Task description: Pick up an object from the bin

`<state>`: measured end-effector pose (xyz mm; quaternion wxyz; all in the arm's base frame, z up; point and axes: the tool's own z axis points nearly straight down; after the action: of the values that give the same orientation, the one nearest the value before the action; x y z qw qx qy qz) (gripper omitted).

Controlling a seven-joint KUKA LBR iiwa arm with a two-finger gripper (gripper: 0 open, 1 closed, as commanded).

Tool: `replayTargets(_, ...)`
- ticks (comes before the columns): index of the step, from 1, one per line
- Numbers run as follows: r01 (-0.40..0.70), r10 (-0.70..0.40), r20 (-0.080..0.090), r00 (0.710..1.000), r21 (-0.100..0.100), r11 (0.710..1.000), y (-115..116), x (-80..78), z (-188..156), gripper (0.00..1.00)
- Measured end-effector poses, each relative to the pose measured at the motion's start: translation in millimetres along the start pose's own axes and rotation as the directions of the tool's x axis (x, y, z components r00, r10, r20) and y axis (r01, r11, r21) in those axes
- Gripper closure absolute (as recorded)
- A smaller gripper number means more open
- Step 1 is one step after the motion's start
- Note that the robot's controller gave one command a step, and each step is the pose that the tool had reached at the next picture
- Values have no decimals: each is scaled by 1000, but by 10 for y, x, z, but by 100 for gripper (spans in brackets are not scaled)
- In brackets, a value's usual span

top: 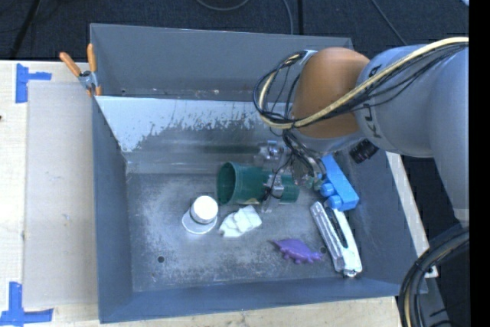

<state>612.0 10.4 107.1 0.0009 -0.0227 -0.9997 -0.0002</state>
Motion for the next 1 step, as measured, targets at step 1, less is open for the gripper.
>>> replayTargets(1, 0, 0, 0, 1000, 0, 1000, 0, 0, 0, 100)
